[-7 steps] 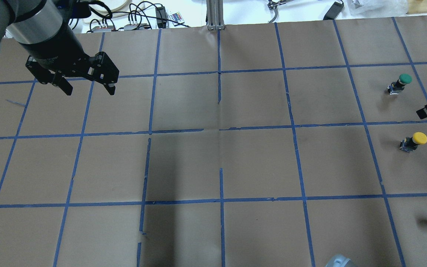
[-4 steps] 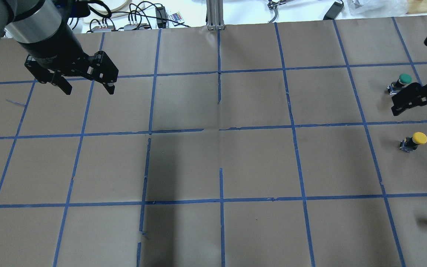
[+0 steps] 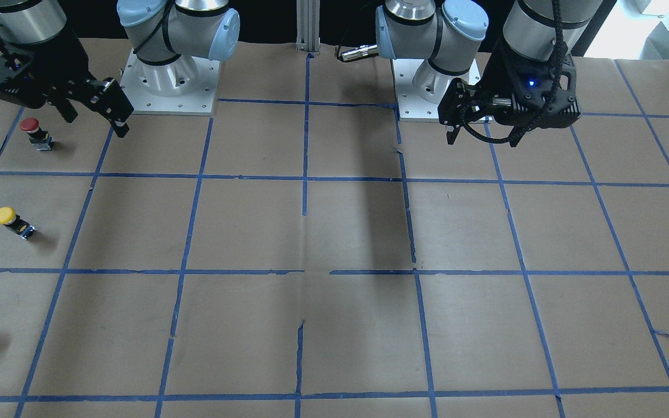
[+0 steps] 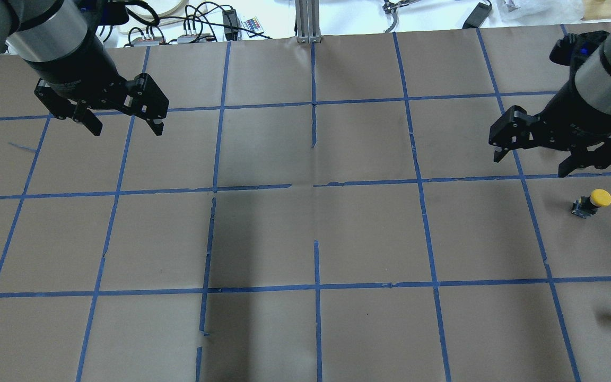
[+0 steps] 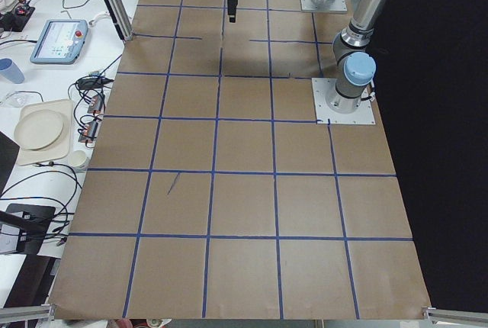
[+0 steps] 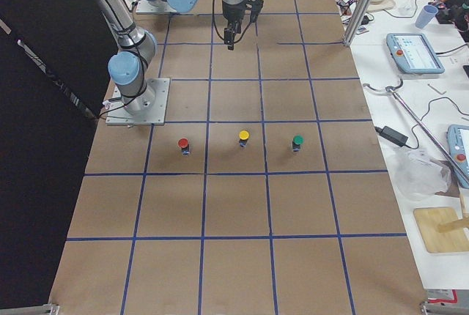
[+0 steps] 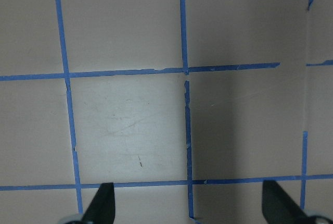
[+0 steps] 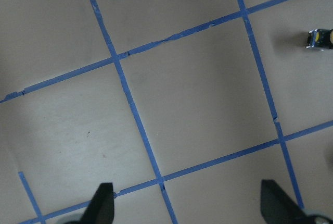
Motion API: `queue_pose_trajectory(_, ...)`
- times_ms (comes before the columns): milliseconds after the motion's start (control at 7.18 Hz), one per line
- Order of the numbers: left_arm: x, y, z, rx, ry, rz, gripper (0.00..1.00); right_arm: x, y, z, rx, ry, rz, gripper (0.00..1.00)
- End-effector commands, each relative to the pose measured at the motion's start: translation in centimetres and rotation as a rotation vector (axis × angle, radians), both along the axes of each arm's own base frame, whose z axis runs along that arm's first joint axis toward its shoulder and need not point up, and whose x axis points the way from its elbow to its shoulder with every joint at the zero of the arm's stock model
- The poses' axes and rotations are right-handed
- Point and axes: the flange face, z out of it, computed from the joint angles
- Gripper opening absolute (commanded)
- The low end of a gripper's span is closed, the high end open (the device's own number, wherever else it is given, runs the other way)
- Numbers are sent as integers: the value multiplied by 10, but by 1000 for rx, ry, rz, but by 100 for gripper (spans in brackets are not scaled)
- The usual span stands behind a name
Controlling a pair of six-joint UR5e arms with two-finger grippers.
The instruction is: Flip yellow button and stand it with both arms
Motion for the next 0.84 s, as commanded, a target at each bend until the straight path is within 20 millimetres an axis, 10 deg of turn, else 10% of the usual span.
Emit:
queue_pose_trajectory(0, -1, 0, 4, -3, 1, -5, 100, 45, 12, 2, 34, 11, 21, 100)
queue_pose_trajectory(418, 0, 1, 5, 8, -2, 4, 100, 56, -35, 37, 79, 3, 45, 100)
queue_pose_trajectory(696, 0, 1, 5, 6, -2, 4, 100, 65, -42, 24, 110, -36, 54, 100)
